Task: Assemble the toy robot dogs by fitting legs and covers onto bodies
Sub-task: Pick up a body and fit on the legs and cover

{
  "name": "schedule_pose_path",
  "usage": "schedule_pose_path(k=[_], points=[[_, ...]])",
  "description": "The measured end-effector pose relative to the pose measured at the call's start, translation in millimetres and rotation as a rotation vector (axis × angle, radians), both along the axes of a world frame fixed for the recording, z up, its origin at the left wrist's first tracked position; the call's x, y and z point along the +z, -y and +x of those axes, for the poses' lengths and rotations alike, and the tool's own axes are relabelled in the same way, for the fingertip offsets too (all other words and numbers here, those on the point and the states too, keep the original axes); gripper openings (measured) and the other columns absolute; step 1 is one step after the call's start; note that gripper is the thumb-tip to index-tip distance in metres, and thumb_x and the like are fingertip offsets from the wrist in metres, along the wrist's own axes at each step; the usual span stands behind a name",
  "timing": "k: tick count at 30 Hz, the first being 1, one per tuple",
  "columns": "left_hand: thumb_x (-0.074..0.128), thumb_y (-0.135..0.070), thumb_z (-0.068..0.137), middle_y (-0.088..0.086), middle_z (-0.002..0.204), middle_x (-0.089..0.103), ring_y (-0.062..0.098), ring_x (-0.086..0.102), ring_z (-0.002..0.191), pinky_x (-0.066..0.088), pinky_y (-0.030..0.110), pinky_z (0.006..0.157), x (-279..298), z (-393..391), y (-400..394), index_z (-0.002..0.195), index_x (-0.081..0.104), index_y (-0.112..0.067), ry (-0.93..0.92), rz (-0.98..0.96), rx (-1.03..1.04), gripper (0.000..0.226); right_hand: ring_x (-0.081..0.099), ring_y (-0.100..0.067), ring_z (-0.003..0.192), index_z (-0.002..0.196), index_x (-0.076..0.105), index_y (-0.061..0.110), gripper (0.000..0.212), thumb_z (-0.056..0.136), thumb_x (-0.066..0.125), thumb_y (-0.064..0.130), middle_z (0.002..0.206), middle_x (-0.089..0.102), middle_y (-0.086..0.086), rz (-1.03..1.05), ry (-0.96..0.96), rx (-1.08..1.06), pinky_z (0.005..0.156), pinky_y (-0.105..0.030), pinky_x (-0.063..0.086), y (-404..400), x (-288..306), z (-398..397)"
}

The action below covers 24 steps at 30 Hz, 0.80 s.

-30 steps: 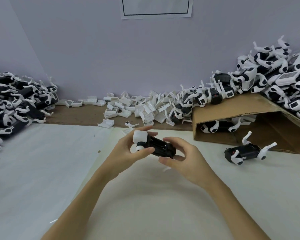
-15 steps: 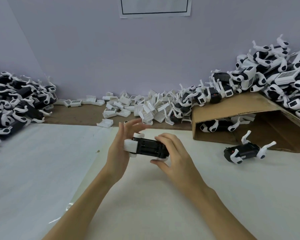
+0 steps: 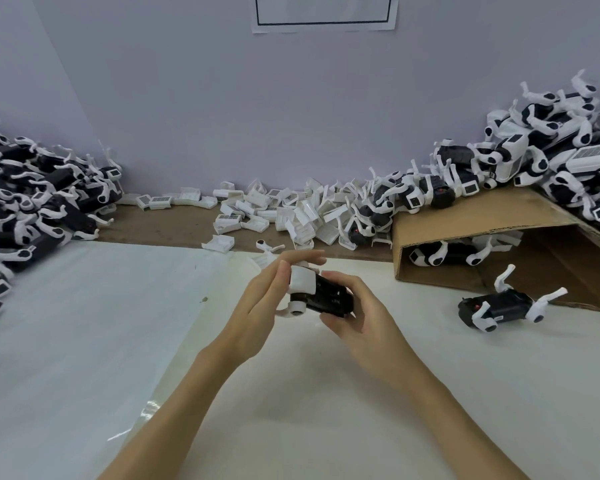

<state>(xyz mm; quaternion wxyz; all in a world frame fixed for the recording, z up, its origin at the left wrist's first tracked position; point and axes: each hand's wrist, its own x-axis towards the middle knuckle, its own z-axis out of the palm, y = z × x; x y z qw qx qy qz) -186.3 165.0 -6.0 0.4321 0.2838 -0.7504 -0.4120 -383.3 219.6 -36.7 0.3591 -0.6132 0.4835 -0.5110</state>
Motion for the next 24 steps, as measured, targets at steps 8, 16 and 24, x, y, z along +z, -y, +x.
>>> schedule_pose_path(k=[8,16,24], points=[[0.031,-0.049,0.113,-0.016,0.145,0.062,0.02,0.052,0.138,0.044,0.049,0.111,-5.0,-3.2,-4.4,0.149,0.056,-0.037,0.101,-0.309,0.194,0.046,0.054,-0.014,0.135,0.137,0.053,0.028,0.056,0.093,0.076,0.004,0.139,0.057,0.014,-0.26,-0.146,-0.173,0.108,-0.025,0.05,4.2,-4.5,-5.2],[0.077,-0.062,0.092,-0.01,0.134,0.071,0.017,0.066,0.119,0.038,0.037,0.11,-5.4,-33.1,-17.4,0.132,0.074,-0.017,0.327,-1.085,0.347,0.061,0.061,0.005,0.116,0.136,0.04,0.058,0.077,0.088,0.068,0.005,0.124,0.059,0.037,-0.075,-0.296,-0.016,0.091,-0.011,0.051,6.3,-18.5,-14.4],[0.032,-0.032,0.115,-0.023,0.146,0.062,0.009,0.049,0.146,0.027,0.045,0.116,-5.3,-22.3,-12.7,0.142,0.065,-0.031,0.165,-0.616,0.321,0.043,0.058,-0.006,0.127,0.144,0.038,0.036,0.065,0.095,0.075,0.014,0.135,0.058,0.013,-0.218,-0.283,-0.183,0.106,-0.024,0.049,8.5,-12.7,-12.3]])
